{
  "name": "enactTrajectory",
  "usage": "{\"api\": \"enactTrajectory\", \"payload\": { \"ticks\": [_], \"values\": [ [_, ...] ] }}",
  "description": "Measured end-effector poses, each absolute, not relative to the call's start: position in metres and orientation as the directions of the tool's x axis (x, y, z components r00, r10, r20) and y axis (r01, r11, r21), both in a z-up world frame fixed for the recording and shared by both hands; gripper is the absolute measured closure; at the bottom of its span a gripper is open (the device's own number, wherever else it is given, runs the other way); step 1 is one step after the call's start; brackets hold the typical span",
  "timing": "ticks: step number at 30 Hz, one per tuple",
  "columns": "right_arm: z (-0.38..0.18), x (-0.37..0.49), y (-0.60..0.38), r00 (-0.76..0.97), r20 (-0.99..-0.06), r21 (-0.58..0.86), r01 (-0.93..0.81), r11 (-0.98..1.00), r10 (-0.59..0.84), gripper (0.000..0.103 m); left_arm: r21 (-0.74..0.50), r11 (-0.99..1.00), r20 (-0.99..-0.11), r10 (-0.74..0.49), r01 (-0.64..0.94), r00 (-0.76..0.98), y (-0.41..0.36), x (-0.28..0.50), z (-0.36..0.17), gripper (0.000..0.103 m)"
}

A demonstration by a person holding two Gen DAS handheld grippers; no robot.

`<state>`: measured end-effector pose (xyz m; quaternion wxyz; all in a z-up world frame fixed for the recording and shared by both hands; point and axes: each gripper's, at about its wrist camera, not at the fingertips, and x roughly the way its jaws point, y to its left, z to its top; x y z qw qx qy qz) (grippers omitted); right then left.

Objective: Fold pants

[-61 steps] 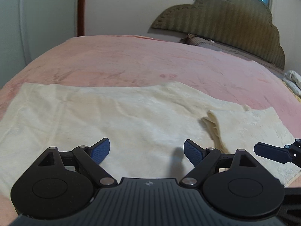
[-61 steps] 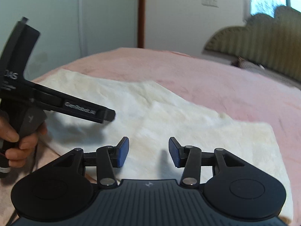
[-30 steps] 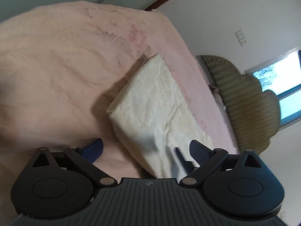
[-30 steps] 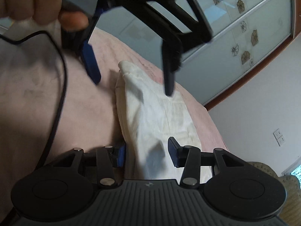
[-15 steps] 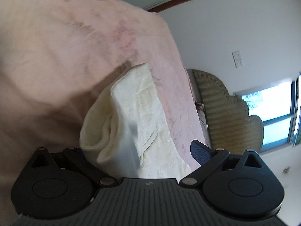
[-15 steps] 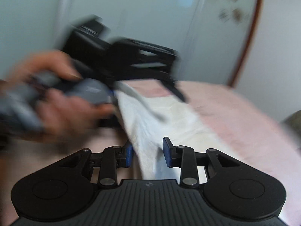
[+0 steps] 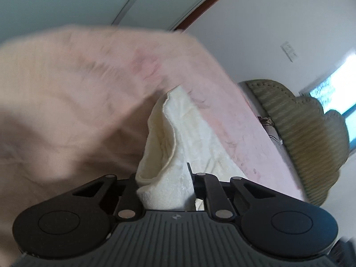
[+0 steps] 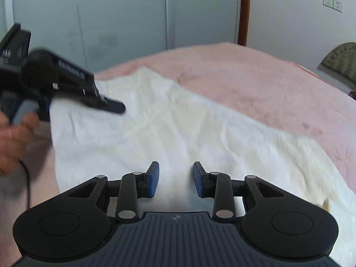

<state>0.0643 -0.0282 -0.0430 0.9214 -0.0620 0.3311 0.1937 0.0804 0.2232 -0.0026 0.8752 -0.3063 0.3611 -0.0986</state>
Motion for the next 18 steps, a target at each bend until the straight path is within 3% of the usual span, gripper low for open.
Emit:
{"api": "enactTrajectory", "payload": {
  "ticks": [3,4,8,13,18],
  "values": [
    [-0.034,0.059,-0.028,0.744,-0.584,0.006,-0.398,0.917,0.326,0.07,-0.51,0.858,-0.506,-0.349,0.052,0.789,0.197,0.054,0.028,0.088],
    [-0.031,0.063,-0.026,0.759,-0.567,-0.006,-0.393,0.919,0.321,0.065,-0.473,0.876,-0.476,-0.343,0.093,0.81,0.185,0.044,0.039,0.088],
    [-0.024,0.07,-0.024,0.795,-0.522,-0.014,-0.371,0.928,0.309,0.06,-0.348,0.905,-0.38,-0.374,0.244,0.846,0.138,0.005,0.071,0.088],
    [-0.007,0.043,-0.04,0.854,-0.397,-0.037,-0.382,0.924,0.337,0.06,-0.235,0.908,-0.332,-0.412,0.348,0.849,0.081,-0.032,0.082,0.087],
    [0.011,-0.006,-0.075,0.91,-0.287,-0.154,-0.353,0.923,0.3,0.06,-0.143,0.878,-0.287,-0.478,0.457,0.83,0.022,-0.061,0.091,0.084]
  ]
}}
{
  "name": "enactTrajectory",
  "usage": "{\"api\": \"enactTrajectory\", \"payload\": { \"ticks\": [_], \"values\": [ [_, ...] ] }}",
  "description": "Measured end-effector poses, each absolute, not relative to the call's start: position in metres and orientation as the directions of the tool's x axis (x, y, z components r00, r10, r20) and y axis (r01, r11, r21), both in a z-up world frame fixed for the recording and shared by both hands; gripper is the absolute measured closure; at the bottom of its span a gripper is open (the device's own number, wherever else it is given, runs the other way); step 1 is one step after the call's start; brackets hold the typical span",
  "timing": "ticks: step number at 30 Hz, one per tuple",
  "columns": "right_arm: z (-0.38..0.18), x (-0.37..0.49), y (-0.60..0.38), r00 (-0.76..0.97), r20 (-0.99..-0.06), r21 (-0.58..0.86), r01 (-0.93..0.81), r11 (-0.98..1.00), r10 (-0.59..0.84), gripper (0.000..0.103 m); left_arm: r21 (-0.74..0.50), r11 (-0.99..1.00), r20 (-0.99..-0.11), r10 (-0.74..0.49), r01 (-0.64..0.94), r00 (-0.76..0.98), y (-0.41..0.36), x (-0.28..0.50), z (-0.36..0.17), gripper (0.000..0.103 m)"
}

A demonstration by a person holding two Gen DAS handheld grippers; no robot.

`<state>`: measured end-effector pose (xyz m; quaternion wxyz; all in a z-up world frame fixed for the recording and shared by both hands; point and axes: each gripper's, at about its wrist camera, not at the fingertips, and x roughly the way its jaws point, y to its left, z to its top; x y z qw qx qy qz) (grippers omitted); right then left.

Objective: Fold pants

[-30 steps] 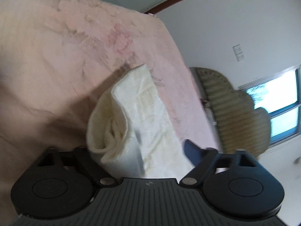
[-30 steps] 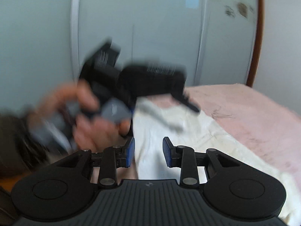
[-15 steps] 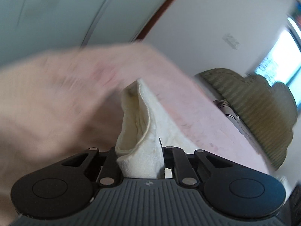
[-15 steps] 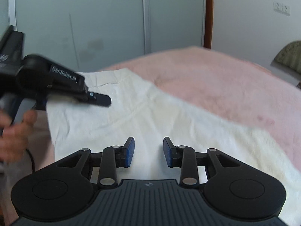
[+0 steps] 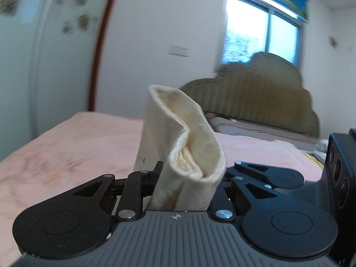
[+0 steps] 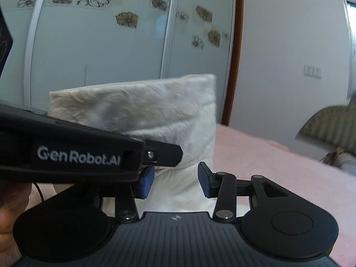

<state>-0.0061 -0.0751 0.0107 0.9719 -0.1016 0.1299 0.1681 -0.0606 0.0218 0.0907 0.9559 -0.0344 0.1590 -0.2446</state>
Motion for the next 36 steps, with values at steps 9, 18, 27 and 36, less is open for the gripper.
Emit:
{"api": "enactTrajectory", "payload": {
  "ticks": [9,18,27,36],
  "values": [
    [-0.002,-0.054,-0.171,0.952,-0.196,-0.043,-0.25,0.967,0.237,0.06,-0.056,0.745,-0.259,-0.653,0.664,0.711,-0.087,-0.088,0.084,0.077],
    [-0.009,-0.091,-0.246,0.945,-0.28,-0.029,-0.187,0.982,0.171,0.06,-0.098,0.672,-0.348,-0.714,0.734,0.607,-0.161,-0.078,0.041,0.072],
    [-0.038,-0.086,-0.276,0.899,-0.416,-0.011,-0.152,0.988,0.134,0.059,-0.175,0.628,-0.446,-0.737,0.758,0.508,-0.191,-0.067,0.004,0.066],
    [-0.037,-0.132,-0.296,0.832,-0.548,0.001,0.11,0.994,-0.092,0.046,-0.328,0.531,-0.542,-0.783,0.781,0.305,-0.18,-0.057,-0.008,0.046]
  ]
}}
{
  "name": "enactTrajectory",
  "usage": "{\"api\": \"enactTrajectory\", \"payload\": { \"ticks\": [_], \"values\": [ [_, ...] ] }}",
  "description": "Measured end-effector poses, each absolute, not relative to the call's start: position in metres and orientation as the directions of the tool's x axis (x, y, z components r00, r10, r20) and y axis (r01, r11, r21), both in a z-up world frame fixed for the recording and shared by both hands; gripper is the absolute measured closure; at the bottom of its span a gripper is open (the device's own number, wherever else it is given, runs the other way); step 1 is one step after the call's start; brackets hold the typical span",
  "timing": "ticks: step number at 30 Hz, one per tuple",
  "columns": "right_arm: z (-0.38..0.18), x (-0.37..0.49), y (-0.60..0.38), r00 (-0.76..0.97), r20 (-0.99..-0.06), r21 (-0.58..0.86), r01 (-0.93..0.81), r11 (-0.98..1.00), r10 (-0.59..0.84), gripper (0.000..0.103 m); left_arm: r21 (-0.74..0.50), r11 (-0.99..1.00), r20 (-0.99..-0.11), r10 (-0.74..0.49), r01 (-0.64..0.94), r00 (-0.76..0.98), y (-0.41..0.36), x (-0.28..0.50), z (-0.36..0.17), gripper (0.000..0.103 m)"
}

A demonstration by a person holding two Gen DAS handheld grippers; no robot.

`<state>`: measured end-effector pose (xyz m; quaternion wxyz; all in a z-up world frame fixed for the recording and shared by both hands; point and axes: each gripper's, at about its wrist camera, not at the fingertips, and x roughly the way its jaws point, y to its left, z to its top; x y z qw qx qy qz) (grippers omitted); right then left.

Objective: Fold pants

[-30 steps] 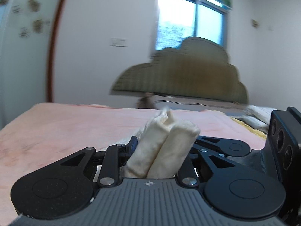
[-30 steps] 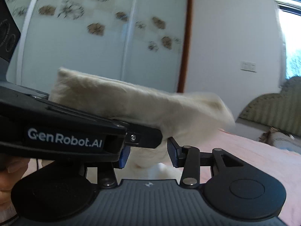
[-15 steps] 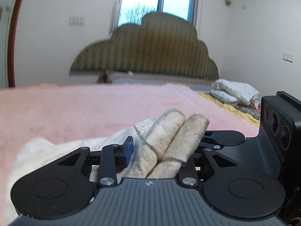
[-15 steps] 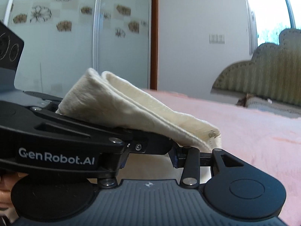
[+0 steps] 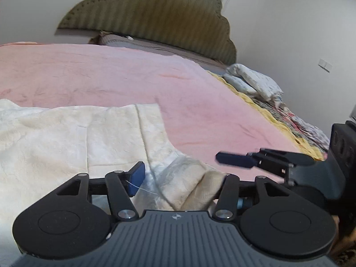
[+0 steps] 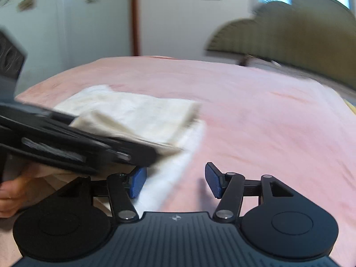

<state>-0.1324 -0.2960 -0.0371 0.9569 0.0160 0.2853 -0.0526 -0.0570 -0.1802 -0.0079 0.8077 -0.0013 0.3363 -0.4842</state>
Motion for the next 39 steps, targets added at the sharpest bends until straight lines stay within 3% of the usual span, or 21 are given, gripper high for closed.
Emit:
{"api": "enactTrajectory", "payload": {
  "ticks": [2,5,9,12,14,16,18,23,26,29,31,34,37,39],
  "values": [
    [-0.028,-0.141,-0.305,0.829,-0.532,-0.001,0.203,0.979,-0.172,0.046,-0.313,0.497,-0.542,-0.793,0.809,0.278,-0.171,-0.056,0.005,0.045],
    [-0.008,-0.149,-0.317,0.843,-0.454,0.054,0.348,0.936,-0.288,0.044,-0.28,0.518,-0.485,-0.803,0.808,0.346,-0.144,-0.043,0.028,0.034],
    [0.013,-0.126,-0.303,0.915,-0.366,0.146,0.233,0.962,-0.166,0.044,-0.188,0.691,-0.472,-0.687,0.697,0.553,-0.11,0.0,0.045,0.032],
    [0.016,-0.087,-0.269,0.914,-0.406,0.085,0.069,0.994,-0.029,0.046,-0.158,0.763,-0.554,-0.594,0.627,0.583,-0.101,0.036,0.036,0.032],
    [0.009,-0.058,-0.247,0.877,-0.479,0.018,-0.031,0.999,0.036,0.046,-0.115,0.78,-0.596,-0.55,0.615,0.585,-0.105,0.051,0.024,0.032],
    [-0.003,-0.03,-0.235,0.822,-0.569,-0.044,-0.063,0.997,0.027,0.047,-0.065,0.786,-0.637,-0.506,0.614,0.581,-0.113,0.064,0.009,0.033],
    [-0.019,-0.009,-0.229,0.776,-0.625,-0.166,-0.025,0.986,-0.086,0.048,-0.041,0.789,-0.658,-0.483,0.613,0.579,-0.119,0.072,-0.006,0.031],
    [-0.014,-0.03,-0.23,0.797,-0.587,-0.163,0.059,0.985,-0.145,0.047,-0.064,0.785,-0.605,-0.522,0.616,0.601,-0.103,0.052,0.007,0.033],
    [-0.005,-0.059,-0.223,0.825,-0.564,-0.087,-0.012,0.996,-0.039,0.046,-0.11,0.769,-0.602,-0.556,0.63,0.574,-0.091,0.032,0.012,0.032],
    [-0.02,-0.076,-0.208,0.798,-0.603,-0.084,-0.095,0.992,0.025,0.046,-0.125,0.753,-0.63,-0.563,0.646,0.535,-0.09,0.018,0.001,0.032],
    [-0.04,-0.074,-0.203,0.766,-0.642,-0.159,-0.089,0.983,-0.034,0.042,-0.06,0.746,-0.644,-0.536,0.663,0.545,-0.1,0.011,-0.015,0.03],
    [-0.041,-0.071,-0.218,0.776,-0.629,-0.087,-0.005,0.996,-0.051,0.041,-0.005,0.749,-0.633,-0.515,0.663,0.578,-0.104,-0.001,-0.012,0.031],
    [-0.03,-0.084,-0.208,0.802,-0.594,-0.099,0.015,0.995,-0.071,0.041,-0.072,0.746,-0.622,-0.552,0.663,0.554,-0.096,-0.011,-0.002,0.03],
    [-0.027,-0.09,-0.204,0.818,-0.575,-0.043,-0.021,0.999,-0.007,0.04,-0.064,0.752,-0.616,-0.547,0.656,0.567,-0.094,-0.019,-0.004,0.022]
  ]
}}
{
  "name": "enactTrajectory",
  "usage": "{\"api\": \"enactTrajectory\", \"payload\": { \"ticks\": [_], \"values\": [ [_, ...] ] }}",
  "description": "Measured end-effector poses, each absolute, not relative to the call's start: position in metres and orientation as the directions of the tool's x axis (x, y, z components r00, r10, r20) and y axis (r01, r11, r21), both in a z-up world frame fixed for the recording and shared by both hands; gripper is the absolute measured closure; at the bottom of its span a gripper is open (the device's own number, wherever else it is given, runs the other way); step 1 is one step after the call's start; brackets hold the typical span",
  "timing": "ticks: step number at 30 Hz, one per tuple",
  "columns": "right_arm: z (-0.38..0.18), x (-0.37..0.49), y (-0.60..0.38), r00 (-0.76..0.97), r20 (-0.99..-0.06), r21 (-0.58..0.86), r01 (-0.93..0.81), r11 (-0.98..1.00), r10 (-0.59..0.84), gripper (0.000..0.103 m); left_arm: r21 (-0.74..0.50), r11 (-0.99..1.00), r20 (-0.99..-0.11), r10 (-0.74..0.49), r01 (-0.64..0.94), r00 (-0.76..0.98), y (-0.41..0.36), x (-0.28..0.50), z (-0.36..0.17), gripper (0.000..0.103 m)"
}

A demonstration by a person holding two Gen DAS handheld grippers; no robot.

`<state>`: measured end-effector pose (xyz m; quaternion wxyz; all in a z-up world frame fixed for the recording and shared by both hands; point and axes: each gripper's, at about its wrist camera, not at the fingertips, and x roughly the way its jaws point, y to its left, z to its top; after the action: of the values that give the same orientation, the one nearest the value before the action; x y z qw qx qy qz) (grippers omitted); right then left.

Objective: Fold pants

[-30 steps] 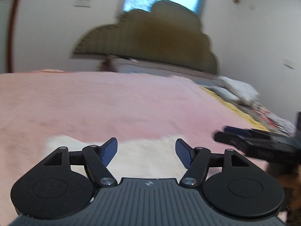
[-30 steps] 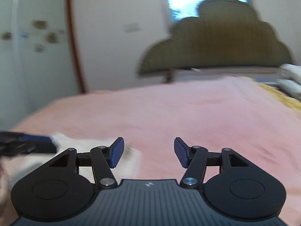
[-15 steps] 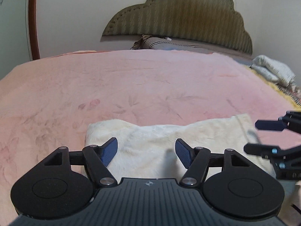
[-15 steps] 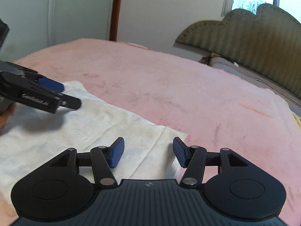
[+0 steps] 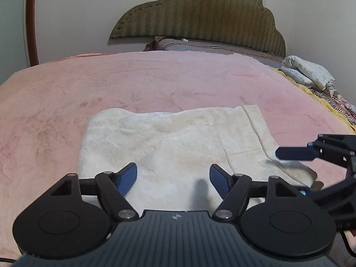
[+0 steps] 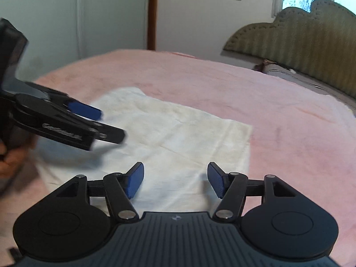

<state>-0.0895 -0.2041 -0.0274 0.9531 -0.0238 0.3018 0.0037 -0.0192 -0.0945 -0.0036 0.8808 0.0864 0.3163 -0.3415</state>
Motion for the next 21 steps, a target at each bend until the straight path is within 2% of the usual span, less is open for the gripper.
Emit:
{"api": "enactTrajectory", "payload": {
  "ticks": [2,5,8,10,13,15,17,21],
  "values": [
    [-0.032,-0.094,-0.197,0.809,-0.587,-0.045,-0.042,0.998,0.007,0.041,-0.02,0.763,-0.635,-0.509,0.647,0.581,-0.099,-0.023,-0.015,0.018],
    [-0.048,-0.091,-0.193,0.797,-0.599,-0.119,0.006,0.993,-0.076,0.039,0.03,0.772,-0.62,-0.484,0.635,0.618,-0.102,-0.031,-0.022,0.017],
    [-0.042,-0.09,-0.192,0.799,-0.582,-0.137,0.089,0.987,-0.153,0.038,-0.002,0.767,-0.623,-0.503,0.642,0.599,-0.098,-0.039,-0.013,0.017],
    [-0.036,-0.097,-0.184,0.816,-0.558,-0.157,0.078,0.984,-0.154,0.038,-0.029,0.767,-0.628,-0.513,0.641,0.585,-0.095,-0.042,-0.012,0.016],
    [-0.041,-0.101,-0.176,0.805,-0.576,-0.181,0.041,0.983,-0.139,0.037,-0.008,0.771,-0.636,-0.495,0.637,0.592,-0.098,-0.045,-0.018,0.014],
    [-0.051,-0.102,-0.178,0.801,-0.571,-0.218,0.064,0.974,-0.18,0.03,0.005,0.776,-0.627,-0.489,0.631,0.606,-0.099,-0.05,-0.018,0.014],
    [-0.05,-0.103,-0.187,0.793,-0.575,-0.181,0.114,0.977,-0.2,0.029,0.013,0.779,-0.625,-0.483,0.627,0.613,-0.1,-0.051,-0.017,0.014],
    [-0.04,-0.109,-0.176,0.814,-0.532,-0.221,0.132,0.966,-0.233,0.029,0.0,0.791,-0.621,-0.48,0.612,0.62,-0.097,-0.05,-0.018,0.011]
  ]
}}
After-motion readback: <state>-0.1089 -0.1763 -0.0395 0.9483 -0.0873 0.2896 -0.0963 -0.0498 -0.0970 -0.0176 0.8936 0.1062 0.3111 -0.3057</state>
